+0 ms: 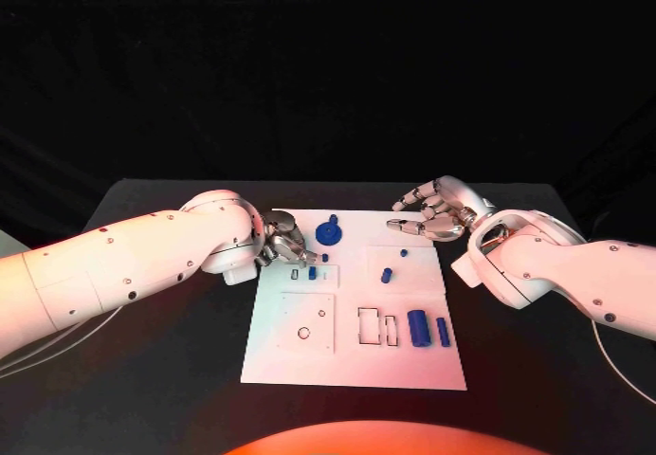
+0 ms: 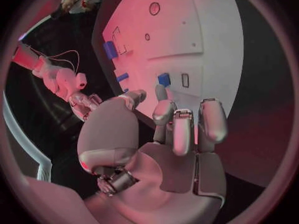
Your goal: Assemble the parts on the task board
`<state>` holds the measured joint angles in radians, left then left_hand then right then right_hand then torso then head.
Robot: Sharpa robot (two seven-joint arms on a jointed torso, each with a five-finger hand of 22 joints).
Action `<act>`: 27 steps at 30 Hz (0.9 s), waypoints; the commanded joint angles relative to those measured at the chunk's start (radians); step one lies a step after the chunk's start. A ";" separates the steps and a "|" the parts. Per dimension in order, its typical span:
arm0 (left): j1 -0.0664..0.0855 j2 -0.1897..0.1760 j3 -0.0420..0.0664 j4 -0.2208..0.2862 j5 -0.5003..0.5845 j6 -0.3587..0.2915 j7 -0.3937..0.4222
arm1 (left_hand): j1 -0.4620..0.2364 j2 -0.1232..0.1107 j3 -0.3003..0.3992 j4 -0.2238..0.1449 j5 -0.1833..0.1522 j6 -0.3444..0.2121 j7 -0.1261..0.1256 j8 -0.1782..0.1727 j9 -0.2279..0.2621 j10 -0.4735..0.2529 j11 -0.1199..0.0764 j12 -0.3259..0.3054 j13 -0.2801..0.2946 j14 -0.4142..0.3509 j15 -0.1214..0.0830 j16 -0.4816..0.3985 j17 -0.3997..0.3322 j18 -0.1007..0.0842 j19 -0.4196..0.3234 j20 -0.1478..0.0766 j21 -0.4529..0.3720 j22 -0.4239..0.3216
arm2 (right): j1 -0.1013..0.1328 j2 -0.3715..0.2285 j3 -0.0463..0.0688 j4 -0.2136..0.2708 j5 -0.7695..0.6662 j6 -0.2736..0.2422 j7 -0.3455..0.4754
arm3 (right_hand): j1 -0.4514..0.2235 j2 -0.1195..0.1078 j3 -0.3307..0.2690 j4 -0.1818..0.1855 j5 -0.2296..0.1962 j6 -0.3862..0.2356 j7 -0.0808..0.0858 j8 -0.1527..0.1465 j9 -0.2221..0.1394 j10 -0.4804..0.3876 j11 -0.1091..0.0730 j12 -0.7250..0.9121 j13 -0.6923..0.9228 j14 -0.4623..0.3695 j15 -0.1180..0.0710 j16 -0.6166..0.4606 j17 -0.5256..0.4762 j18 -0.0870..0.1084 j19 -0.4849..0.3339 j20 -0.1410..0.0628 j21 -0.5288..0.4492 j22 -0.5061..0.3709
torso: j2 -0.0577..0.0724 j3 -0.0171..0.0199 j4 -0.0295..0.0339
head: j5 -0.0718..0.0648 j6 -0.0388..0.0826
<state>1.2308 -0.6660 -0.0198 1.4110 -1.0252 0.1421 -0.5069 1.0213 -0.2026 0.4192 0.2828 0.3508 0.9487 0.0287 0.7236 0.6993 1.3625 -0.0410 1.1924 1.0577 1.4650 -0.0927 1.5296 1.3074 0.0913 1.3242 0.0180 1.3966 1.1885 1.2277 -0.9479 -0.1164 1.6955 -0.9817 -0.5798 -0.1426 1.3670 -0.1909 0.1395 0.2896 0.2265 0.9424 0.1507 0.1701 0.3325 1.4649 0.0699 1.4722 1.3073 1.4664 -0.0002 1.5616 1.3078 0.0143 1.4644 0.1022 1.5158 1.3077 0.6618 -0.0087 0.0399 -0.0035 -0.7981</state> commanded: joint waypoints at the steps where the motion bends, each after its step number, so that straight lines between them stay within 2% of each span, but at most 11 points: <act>1: 0.029 -0.014 0.009 -0.001 0.017 -0.010 0.000 | 0.028 -0.003 -0.014 0.003 -0.004 -0.033 0.008 -0.015 -0.001 -0.048 0.008 -0.062 -0.076 0.076 0.004 -0.012 0.155 -0.001 -0.023 0.005 -0.017 -0.028 | -0.001 0.000 0.000 -0.001 -0.002 0.004 0.007 | -0.007 0.000 0.000 0.002 -0.003 0.006 -0.001 0.004 0.001 0.032 -0.003 -0.003 0.191 0.095 -0.005 -0.006 0.225 0.000 0.079 -0.003 -0.005 0.229 | -0.001 0.0017 0.0013 | 0.001 0.002; 2: 0.038 -0.018 0.012 -0.006 0.021 -0.011 0.001 | 0.039 -0.003 -0.019 0.004 -0.003 -0.048 0.016 -0.028 -0.005 -0.068 0.015 -0.088 -0.108 0.075 0.010 -0.014 0.150 0.001 -0.031 0.009 -0.024 -0.039 | -0.001 0.000 0.000 -0.002 -0.003 0.004 0.007 | -0.007 0.001 -0.001 0.002 -0.004 0.006 -0.001 0.004 0.001 0.031 -0.003 -0.003 0.191 0.095 -0.005 -0.006 0.225 0.000 0.079 -0.003 -0.006 0.229 | -0.001 0.0019 0.0017 | 0.002 0.002; 3: 0.047 -0.022 0.014 -0.012 0.025 -0.013 0.002 | 0.054 0.001 -0.021 0.005 0.000 -0.071 0.028 -0.049 -0.015 -0.102 0.024 -0.135 -0.164 0.071 0.017 -0.020 0.140 0.005 -0.046 0.015 -0.037 -0.061 | -0.001 0.000 0.000 -0.003 -0.003 0.004 0.007 | -0.008 0.001 -0.001 0.002 -0.004 0.006 -0.001 0.004 0.001 0.031 -0.003 -0.003 0.190 0.095 -0.005 -0.007 0.224 0.000 0.078 -0.003 -0.006 0.229 | -0.001 0.0019 0.0020 | 0.002 0.002; 5: 0.062 -0.025 0.017 -0.027 0.032 -0.017 0.004 | 0.072 0.005 -0.028 0.005 0.001 -0.094 0.044 -0.084 -0.035 -0.130 0.039 -0.178 -0.215 0.070 0.030 -0.023 0.135 0.008 -0.054 0.026 -0.046 -0.074 | -0.002 0.000 0.000 -0.004 -0.003 0.005 0.007 | -0.008 0.001 -0.001 0.002 -0.004 0.006 -0.001 0.004 0.001 0.031 -0.003 -0.003 0.190 0.095 -0.005 -0.007 0.224 0.000 0.078 -0.003 -0.006 0.229 | 0.000 0.0023 0.0020 | 0.004 0.004; 10: 0.086 -0.018 0.021 -0.080 0.041 -0.020 0.010 | 0.098 0.004 -0.033 0.002 0.002 -0.096 0.051 -0.101 -0.046 -0.144 0.045 -0.199 -0.241 0.067 0.036 -0.028 0.125 0.012 -0.064 0.033 -0.056 -0.090 | -0.002 0.002 0.000 -0.006 -0.003 0.007 0.006 | -0.008 0.001 -0.001 0.002 -0.004 0.006 -0.001 0.004 0.001 0.031 -0.003 -0.003 0.190 0.095 -0.005 -0.007 0.224 0.000 0.078 -0.003 -0.006 0.229 | 0.002 0.0002 0.0020 | 0.006 0.010; 15: 0.096 0.008 0.022 -0.145 0.043 -0.014 0.016 | 0.102 -0.003 -0.046 0.007 0.001 -0.103 0.059 -0.117 -0.056 -0.164 0.052 -0.225 -0.274 0.061 0.043 -0.037 0.109 0.016 -0.077 0.038 -0.069 -0.111 | -0.002 0.002 0.000 -0.007 -0.003 0.007 0.006 | -0.008 0.001 -0.001 0.002 -0.004 0.006 -0.001 0.004 0.001 0.031 -0.003 -0.003 0.190 0.095 -0.005 -0.007 0.224 0.000 0.078 -0.003 -0.006 0.229 | 0.005 0.0002 0.0004 | 0.010 0.014; 18: 0.098 0.030 0.023 -0.188 0.041 -0.003 0.018 | 0.094 -0.002 -0.059 0.009 0.000 -0.114 0.067 -0.131 -0.064 -0.198 0.060 -0.268 -0.325 0.055 0.049 -0.046 0.094 0.020 -0.091 0.043 -0.082 -0.131 | -0.002 0.002 0.000 -0.007 -0.003 0.008 0.006 | -0.008 0.001 -0.001 0.002 -0.004 0.006 -0.001 0.004 0.001 0.031 -0.003 -0.003 0.190 0.095 -0.005 -0.007 0.224 0.000 0.078 -0.003 -0.006 0.229 | 0.007 -0.0008 0.0004 | 0.010 0.016; 24: 0.100 0.081 0.021 -0.279 0.029 0.047 0.021 | 0.088 -0.001 -0.065 0.010 -0.001 -0.116 0.070 -0.136 -0.067 -0.204 0.063 -0.273 -0.333 0.055 0.052 -0.046 0.094 0.020 -0.092 0.045 -0.083 -0.132 | -0.001 0.002 0.000 -0.005 -0.002 0.008 0.005 | -0.009 0.002 -0.001 0.001 -0.005 0.006 -0.001 0.004 0.001 0.031 -0.003 -0.003 0.190 0.095 -0.005 -0.007 0.224 0.001 0.078 -0.003 -0.006 0.229 | 0.013 -0.0025 0.0000 | 0.011 0.016; 27: 0.100 0.100 0.018 -0.308 0.031 0.075 0.021 | 0.086 -0.001 -0.067 0.010 -0.002 -0.115 0.070 -0.137 -0.067 -0.204 0.063 -0.274 -0.334 0.055 0.052 -0.045 0.095 0.020 -0.091 0.046 -0.083 -0.131 | -0.001 0.002 0.000 -0.005 -0.002 0.009 0.005 | -0.009 0.002 -0.001 0.001 -0.005 0.006 -0.001 0.004 0.001 0.031 -0.003 -0.003 0.190 0.095 -0.005 -0.007 0.224 0.001 0.078 -0.003 -0.006 0.229 | 0.016 -0.0035 -0.0007 | 0.011 0.017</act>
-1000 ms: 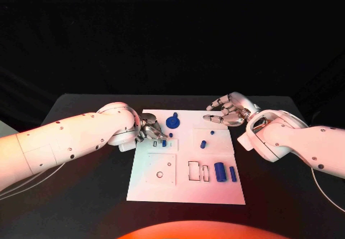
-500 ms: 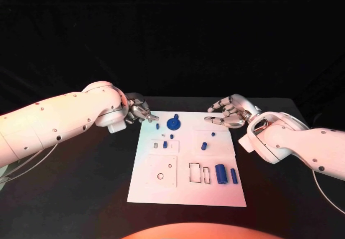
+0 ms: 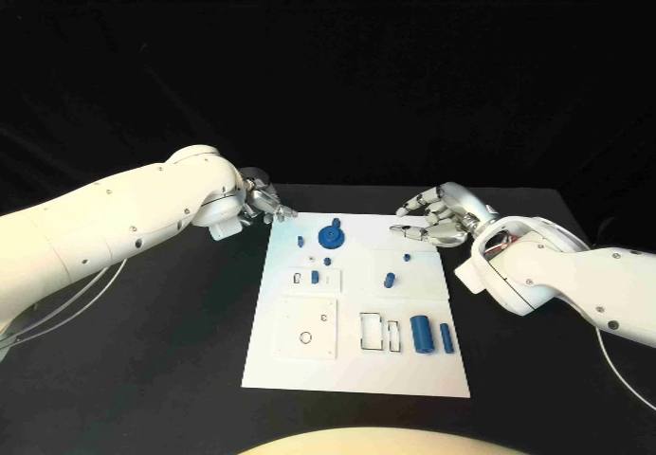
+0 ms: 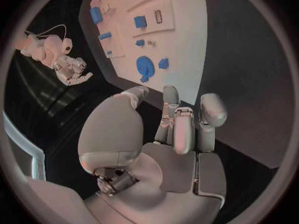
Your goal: Assemble the parts on the task board
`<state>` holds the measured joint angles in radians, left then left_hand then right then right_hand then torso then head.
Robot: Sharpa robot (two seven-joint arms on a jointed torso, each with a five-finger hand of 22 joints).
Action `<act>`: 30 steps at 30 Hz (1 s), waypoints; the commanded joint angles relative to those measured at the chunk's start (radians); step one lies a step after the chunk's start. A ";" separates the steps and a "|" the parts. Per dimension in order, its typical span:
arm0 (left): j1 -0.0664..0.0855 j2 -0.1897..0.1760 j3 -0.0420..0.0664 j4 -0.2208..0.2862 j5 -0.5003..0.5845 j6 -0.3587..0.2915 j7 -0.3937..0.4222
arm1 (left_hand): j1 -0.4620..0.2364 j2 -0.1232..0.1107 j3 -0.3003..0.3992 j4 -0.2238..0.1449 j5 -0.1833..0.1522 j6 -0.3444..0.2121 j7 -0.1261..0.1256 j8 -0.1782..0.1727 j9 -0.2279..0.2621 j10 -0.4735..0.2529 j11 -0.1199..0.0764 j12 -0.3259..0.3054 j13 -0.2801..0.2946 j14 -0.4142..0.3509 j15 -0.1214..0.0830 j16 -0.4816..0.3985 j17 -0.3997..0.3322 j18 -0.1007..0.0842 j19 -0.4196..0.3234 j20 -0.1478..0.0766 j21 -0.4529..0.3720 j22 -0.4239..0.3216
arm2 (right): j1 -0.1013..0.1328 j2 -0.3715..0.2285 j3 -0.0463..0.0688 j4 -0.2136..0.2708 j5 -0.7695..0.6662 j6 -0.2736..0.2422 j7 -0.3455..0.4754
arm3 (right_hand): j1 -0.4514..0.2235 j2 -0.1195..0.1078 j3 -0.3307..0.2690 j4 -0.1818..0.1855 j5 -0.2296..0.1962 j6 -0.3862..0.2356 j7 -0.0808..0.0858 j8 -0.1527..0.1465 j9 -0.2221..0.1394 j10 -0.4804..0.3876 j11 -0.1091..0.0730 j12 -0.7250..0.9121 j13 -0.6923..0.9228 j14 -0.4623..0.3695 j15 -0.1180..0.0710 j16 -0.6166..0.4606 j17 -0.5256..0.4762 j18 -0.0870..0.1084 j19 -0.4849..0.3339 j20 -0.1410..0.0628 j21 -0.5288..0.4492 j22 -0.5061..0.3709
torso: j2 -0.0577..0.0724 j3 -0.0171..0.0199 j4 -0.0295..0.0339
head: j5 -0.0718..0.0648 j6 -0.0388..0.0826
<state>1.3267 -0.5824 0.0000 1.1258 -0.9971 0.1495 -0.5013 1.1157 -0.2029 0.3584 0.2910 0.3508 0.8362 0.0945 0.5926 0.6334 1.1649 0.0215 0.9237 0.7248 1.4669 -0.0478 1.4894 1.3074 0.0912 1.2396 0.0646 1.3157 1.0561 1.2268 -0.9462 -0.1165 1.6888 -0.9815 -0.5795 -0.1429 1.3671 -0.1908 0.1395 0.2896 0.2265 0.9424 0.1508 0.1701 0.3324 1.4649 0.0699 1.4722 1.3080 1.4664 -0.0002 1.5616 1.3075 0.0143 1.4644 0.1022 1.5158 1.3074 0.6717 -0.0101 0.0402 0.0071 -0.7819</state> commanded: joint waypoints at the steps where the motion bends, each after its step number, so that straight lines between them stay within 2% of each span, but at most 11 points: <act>1: 0.004 0.024 -0.004 -0.034 0.006 0.078 0.016 | -0.012 -0.001 -0.009 0.002 -0.003 -0.003 0.005 -0.007 -0.002 -0.008 0.001 -0.007 -0.003 0.053 0.008 -0.005 0.095 0.020 -0.007 0.000 -0.003 0.000 | 0.000 0.001 0.000 0.002 -0.003 0.008 0.006 | -0.009 0.002 -0.001 0.001 -0.005 0.006 -0.001 0.004 0.001 0.031 -0.003 -0.003 0.190 0.095 -0.005 -0.007 0.224 0.001 0.078 -0.003 -0.006 0.229 | 0.008 -0.0028 -0.0010 | 0.000 0.001; 7: 0.003 0.061 -0.013 -0.082 0.028 0.118 0.021 | -0.025 0.003 -0.023 0.002 -0.019 0.002 0.005 -0.011 -0.006 -0.008 0.002 -0.006 -0.007 0.053 0.009 -0.003 0.098 0.020 -0.006 0.003 -0.004 0.001 | 0.000 0.003 0.000 0.003 -0.003 0.008 0.006 | -0.009 0.002 -0.001 0.001 -0.005 0.006 -0.001 0.004 0.001 0.031 -0.003 -0.003 0.190 0.095 -0.005 -0.007 0.224 0.001 0.078 -0.003 -0.006 0.229 | 0.014 -0.0052 -0.0023 | 0.001 0.004; 11: 0.002 0.081 -0.018 -0.106 0.038 0.134 0.023 | -0.038 0.011 -0.042 0.002 -0.059 0.006 0.004 -0.015 -0.011 -0.008 0.002 -0.001 -0.010 0.055 0.010 -0.001 0.102 0.020 -0.004 0.005 -0.004 0.004 | 0.000 0.005 0.000 0.003 -0.003 0.008 0.007 | -0.009 0.002 -0.001 0.001 -0.005 0.006 -0.001 0.004 0.001 0.031 -0.003 -0.003 0.190 0.095 -0.005 -0.007 0.224 0.001 0.078 -0.003 -0.006 0.229 | 0.017 -0.0063 -0.0030 | 0.002 0.006; 15: 0.002 0.097 -0.023 -0.126 0.042 0.149 0.020 | -0.043 0.017 -0.054 0.002 -0.086 0.009 0.004 -0.017 -0.013 -0.006 0.002 0.003 -0.012 0.055 0.010 0.001 0.104 0.020 -0.003 0.005 -0.003 0.005 | 0.000 0.007 0.000 0.002 -0.003 0.008 0.007 | -0.009 0.002 -0.001 0.001 -0.005 0.006 -0.001 0.004 0.001 0.031 -0.003 -0.003 0.190 0.095 -0.005 -0.007 0.224 0.001 0.078 -0.003 -0.006 0.229 | 0.015 -0.0056 -0.0031 | 0.001 0.004; 22: -0.001 0.117 -0.032 -0.158 0.043 0.174 0.018 | -0.044 0.020 -0.058 0.002 -0.095 0.010 0.003 -0.017 -0.013 -0.005 0.001 0.007 -0.009 0.056 0.010 0.003 0.108 0.019 0.000 0.005 -0.001 0.008 | 0.000 0.009 0.000 0.002 -0.003 0.008 0.008 | -0.009 0.002 -0.001 0.001 -0.005 0.006 -0.001 0.004 0.001 0.031 -0.003 -0.003 0.190 0.095 -0.005 -0.007 0.224 0.001 0.078 -0.003 -0.006 0.229 | 0.015 -0.0052 -0.0025 | 0.000 0.004; 30: -0.005 0.131 -0.040 -0.170 0.044 0.195 0.020 | -0.040 0.026 -0.060 0.001 -0.099 0.017 0.001 -0.014 -0.013 0.000 0.000 0.014 -0.003 0.058 0.009 0.006 0.112 0.018 0.006 0.005 0.003 0.017 | 0.000 0.010 0.000 0.003 -0.003 0.008 0.009 | -0.009 0.002 -0.001 0.001 -0.005 0.006 -0.001 0.004 0.001 0.031 -0.003 -0.003 0.190 0.095 -0.005 -0.007 0.224 0.001 0.078 -0.003 -0.006 0.229 | 0.015 -0.0050 -0.0032 | -0.001 0.002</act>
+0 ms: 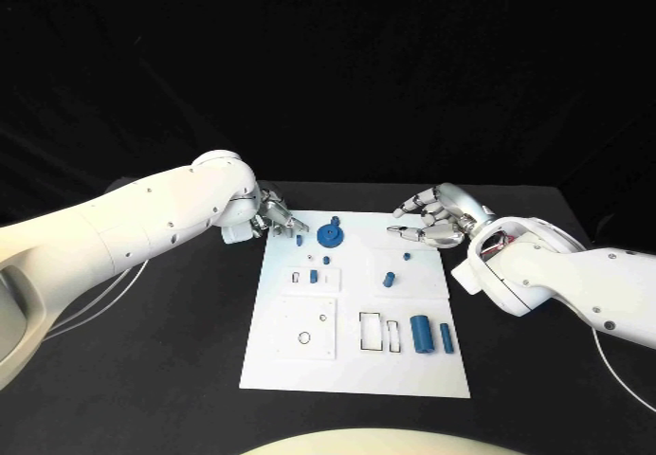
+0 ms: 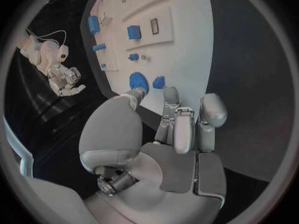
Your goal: Assemble the parts on the task board
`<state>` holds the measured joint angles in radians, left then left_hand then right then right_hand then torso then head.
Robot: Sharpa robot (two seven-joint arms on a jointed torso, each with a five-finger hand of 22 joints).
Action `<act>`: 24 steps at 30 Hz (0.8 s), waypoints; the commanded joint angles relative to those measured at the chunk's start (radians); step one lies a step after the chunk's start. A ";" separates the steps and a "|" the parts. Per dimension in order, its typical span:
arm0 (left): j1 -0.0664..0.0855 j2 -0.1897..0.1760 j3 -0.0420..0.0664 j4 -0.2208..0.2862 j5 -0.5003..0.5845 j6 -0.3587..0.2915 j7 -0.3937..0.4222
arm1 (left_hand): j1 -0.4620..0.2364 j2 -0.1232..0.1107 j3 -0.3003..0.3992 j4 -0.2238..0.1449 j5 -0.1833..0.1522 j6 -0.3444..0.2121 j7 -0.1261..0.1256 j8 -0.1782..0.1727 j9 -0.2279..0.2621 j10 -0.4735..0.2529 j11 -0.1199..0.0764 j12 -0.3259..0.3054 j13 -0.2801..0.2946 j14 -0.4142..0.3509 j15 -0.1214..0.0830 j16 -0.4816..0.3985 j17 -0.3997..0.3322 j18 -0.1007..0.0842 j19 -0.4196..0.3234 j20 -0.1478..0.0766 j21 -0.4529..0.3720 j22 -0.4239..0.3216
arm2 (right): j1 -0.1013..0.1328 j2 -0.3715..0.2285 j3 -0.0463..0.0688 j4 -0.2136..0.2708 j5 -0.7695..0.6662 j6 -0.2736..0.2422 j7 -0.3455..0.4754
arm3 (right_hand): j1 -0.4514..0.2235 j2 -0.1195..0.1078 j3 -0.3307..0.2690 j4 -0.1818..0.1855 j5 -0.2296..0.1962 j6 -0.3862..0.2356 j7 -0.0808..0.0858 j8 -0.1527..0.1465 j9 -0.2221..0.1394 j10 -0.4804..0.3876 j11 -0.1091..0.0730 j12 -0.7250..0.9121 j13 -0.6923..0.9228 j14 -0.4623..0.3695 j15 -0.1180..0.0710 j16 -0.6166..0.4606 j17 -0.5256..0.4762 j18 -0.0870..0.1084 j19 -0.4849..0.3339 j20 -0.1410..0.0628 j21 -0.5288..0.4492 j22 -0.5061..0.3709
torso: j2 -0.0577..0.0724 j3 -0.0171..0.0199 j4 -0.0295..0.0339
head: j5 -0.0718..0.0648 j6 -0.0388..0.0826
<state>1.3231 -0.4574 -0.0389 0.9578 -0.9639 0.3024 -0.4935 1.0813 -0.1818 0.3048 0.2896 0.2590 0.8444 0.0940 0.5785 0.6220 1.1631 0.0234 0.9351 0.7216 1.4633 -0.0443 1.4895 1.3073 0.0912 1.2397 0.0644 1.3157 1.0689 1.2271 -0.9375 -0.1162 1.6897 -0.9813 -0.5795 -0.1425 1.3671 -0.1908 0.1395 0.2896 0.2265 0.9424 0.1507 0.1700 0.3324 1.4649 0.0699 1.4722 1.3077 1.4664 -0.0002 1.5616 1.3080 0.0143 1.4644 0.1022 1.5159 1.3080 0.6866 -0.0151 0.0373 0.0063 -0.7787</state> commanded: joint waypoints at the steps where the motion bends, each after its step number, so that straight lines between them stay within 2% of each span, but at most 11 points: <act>1: -0.002 0.008 -0.003 -0.003 0.011 0.045 0.013 | -0.006 0.005 -0.006 0.002 -0.007 0.009 0.002 0.000 -0.001 0.002 -0.002 0.003 0.001 0.062 0.005 0.006 0.113 0.018 0.005 0.005 0.003 0.004 | 0.000 0.001 0.000 0.002 -0.003 0.008 0.008 | -0.010 0.003 0.000 0.001 -0.003 0.005 -0.002 0.005 0.001 0.031 -0.003 -0.003 0.190 0.095 -0.006 -0.007 0.223 0.001 0.078 -0.003 -0.007 0.228 | 0.000 0.0001 -0.0004 | 0.000 -0.001; 4: -0.003 0.013 -0.005 -0.007 0.011 0.050 0.013 | -0.004 0.006 -0.006 0.002 -0.007 0.011 0.001 0.001 -0.001 0.004 -0.002 0.005 0.003 0.062 0.005 0.007 0.114 0.018 0.005 0.005 0.003 0.004 | 0.000 0.001 0.000 0.002 -0.003 0.008 0.008 | -0.010 0.003 0.000 0.001 -0.003 0.005 -0.002 0.005 0.001 0.031 -0.003 -0.003 0.190 0.095 -0.006 -0.007 0.223 0.001 0.078 -0.003 -0.007 0.228 | 0.000 0.0004 -0.0002 | 0.000 -0.001; 15: -0.006 0.019 -0.008 -0.019 0.020 0.052 0.009 | 0.015 0.034 -0.002 0.002 -0.005 0.031 -0.006 0.009 0.000 0.013 -0.009 0.017 0.008 0.065 0.000 0.011 0.121 0.016 0.013 0.002 0.010 0.015 | 0.000 0.001 0.000 0.002 -0.003 0.008 0.008 | -0.010 0.003 0.000 0.001 -0.003 0.005 -0.002 0.005 0.001 0.031 -0.003 -0.003 0.190 0.095 -0.006 -0.007 0.223 0.001 0.078 -0.003 -0.007 0.228 | 0.000 0.0015 -0.0012 | 0.000 -0.006; 21: -0.007 0.023 -0.008 -0.023 0.022 0.052 0.009 | 0.025 0.041 0.000 0.000 -0.004 0.036 -0.009 0.013 0.001 0.014 -0.011 0.018 0.007 0.066 -0.002 0.012 0.122 0.015 0.015 0.001 0.011 0.018 | 0.000 0.002 0.000 0.001 -0.003 0.008 0.008 | -0.010 0.003 0.000 0.001 -0.003 0.005 -0.002 0.005 0.001 0.031 -0.003 -0.003 0.190 0.095 -0.006 -0.007 0.223 0.001 0.078 -0.003 -0.007 0.228 | 0.000 0.0008 -0.0011 | -0.001 -0.006; 24: -0.008 0.025 -0.008 -0.026 0.022 0.046 0.010 | 0.049 0.056 0.010 -0.002 -0.002 0.037 -0.012 0.016 0.003 0.016 -0.014 0.020 0.006 0.067 -0.005 0.014 0.124 0.015 0.016 -0.001 0.012 0.019 | 0.000 0.002 0.000 0.001 -0.003 0.009 0.008 | -0.010 0.004 0.000 0.001 -0.002 0.005 -0.002 0.006 0.001 0.032 -0.003 -0.002 0.190 0.095 -0.006 -0.007 0.223 0.001 0.078 -0.004 -0.008 0.228 | -0.001 0.0010 -0.0006 | -0.001 -0.007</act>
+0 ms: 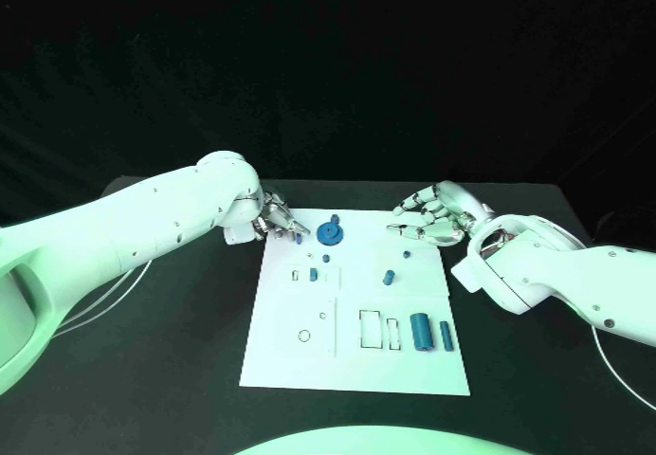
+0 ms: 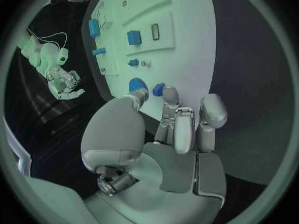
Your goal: Assemble the parts on the task board
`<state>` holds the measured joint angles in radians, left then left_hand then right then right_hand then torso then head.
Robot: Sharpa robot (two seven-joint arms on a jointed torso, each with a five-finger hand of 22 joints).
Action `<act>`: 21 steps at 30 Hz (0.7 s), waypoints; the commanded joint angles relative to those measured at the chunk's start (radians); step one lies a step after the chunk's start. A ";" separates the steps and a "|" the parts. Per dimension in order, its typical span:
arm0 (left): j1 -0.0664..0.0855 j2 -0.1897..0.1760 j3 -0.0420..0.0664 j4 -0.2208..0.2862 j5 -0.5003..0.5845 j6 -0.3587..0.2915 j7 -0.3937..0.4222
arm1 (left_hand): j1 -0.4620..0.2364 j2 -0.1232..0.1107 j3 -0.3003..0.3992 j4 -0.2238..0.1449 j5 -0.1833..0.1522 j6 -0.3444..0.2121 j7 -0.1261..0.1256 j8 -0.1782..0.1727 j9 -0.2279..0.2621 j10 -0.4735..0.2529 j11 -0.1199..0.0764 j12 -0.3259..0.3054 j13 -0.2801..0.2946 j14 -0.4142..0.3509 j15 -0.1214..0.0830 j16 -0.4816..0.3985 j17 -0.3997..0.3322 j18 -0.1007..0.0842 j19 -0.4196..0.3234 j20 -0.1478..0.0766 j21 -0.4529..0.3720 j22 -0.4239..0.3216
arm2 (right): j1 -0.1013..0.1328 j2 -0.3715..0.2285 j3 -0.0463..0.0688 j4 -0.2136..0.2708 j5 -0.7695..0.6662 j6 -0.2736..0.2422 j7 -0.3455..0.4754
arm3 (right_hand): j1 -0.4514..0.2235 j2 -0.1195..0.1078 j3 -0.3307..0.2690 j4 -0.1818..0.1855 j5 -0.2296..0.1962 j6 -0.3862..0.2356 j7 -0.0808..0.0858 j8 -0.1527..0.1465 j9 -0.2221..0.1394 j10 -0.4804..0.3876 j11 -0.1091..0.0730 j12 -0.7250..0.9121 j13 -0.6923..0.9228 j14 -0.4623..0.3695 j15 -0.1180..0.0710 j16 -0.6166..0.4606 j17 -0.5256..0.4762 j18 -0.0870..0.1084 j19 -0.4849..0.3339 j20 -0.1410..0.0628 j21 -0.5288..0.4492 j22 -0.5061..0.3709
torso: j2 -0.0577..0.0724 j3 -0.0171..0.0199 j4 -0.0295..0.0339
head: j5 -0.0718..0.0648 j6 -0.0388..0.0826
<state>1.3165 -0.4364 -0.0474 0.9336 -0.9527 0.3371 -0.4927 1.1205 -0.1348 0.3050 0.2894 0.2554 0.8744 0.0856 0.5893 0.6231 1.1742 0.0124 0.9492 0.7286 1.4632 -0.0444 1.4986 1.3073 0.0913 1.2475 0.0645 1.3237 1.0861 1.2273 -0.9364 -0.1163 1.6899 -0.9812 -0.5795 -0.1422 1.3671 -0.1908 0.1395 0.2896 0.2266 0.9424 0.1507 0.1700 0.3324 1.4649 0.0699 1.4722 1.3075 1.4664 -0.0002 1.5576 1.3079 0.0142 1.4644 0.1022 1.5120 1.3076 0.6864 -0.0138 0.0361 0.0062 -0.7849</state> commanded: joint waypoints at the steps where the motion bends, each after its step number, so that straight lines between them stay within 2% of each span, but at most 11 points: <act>1: -0.001 0.005 0.000 -0.002 0.011 0.008 0.010 | 0.028 0.017 0.019 -0.006 0.003 0.007 -0.005 0.007 0.002 0.005 -0.005 0.006 -0.002 0.067 -0.007 0.005 0.124 0.015 0.008 -0.002 0.004 0.002 | 0.000 0.001 0.000 0.001 -0.003 0.009 0.008 | -0.010 0.004 0.000 0.001 -0.003 0.005 -0.002 0.006 0.001 0.032 -0.003 -0.002 0.191 0.095 -0.006 -0.003 0.223 0.001 0.078 -0.004 -0.004 0.228 | -0.001 -0.0001 0.0009 | -0.001 -0.001; 7: -0.002 0.005 0.000 -0.004 0.014 -0.014 0.015 | 0.105 0.038 0.071 -0.020 0.003 0.004 -0.012 0.015 0.007 0.008 -0.011 0.008 -0.006 0.068 -0.012 0.007 0.127 0.014 0.011 -0.008 0.007 0.007 | 0.000 0.002 0.000 0.000 -0.003 0.009 0.007 | -0.010 0.004 0.000 0.001 -0.002 0.005 -0.002 0.006 0.001 0.032 -0.003 -0.002 0.191 0.095 -0.006 -0.003 0.223 0.001 0.078 -0.004 -0.003 0.229 | -0.001 -0.0004 0.0019 | -0.002 -0.001; 19: -0.002 0.006 0.000 -0.006 0.035 -0.025 0.027 | 0.174 0.037 0.153 -0.058 0.001 -0.001 -0.018 0.033 0.017 0.017 -0.017 0.013 -0.008 0.070 -0.017 0.009 0.132 0.012 0.017 -0.012 0.012 0.018 | 0.000 0.004 0.000 -0.003 -0.003 0.011 0.008 | -0.010 0.005 0.001 0.001 -0.001 0.005 -0.002 0.006 0.002 0.033 -0.003 -0.001 0.191 0.095 -0.006 -0.003 0.224 0.001 0.078 -0.004 -0.003 0.229 | -0.001 -0.0006 0.0017 | 0.000 -0.003; 21: -0.002 0.005 0.000 -0.006 0.038 -0.024 0.028 | 0.195 0.034 0.188 -0.081 0.000 -0.006 -0.019 0.038 0.021 0.019 -0.019 0.010 -0.012 0.071 -0.019 0.010 0.133 0.011 0.018 -0.014 0.013 0.020 | 0.000 0.005 0.000 -0.004 -0.003 0.011 0.008 | -0.010 0.006 0.001 0.001 0.000 0.006 -0.002 0.007 0.002 0.033 -0.004 -0.001 0.192 0.095 -0.006 -0.003 0.224 0.001 0.078 -0.004 -0.003 0.229 | -0.001 -0.0005 0.0018 | 0.001 -0.003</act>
<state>1.3147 -0.4333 -0.0476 0.9273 -0.9334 0.3174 -0.4814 1.2981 -0.1089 0.4868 0.2143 0.2498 0.8710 0.0741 0.6217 0.6351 1.1912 -0.0033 0.9565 0.7171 1.4670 -0.0555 1.5025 1.3074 0.0913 1.2610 0.0510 1.3314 1.1046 1.2273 -0.9327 -0.1163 1.6863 -0.9812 -0.5790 -0.1422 1.3631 -0.1868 0.1395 0.2896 0.2266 0.9424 0.1508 0.1700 0.3324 1.4649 0.0699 1.4722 1.3074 1.4664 -0.0002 1.5576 1.3076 0.0142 1.4644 0.1022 1.5121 1.3074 0.6853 -0.0144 0.0378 0.0060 -0.7880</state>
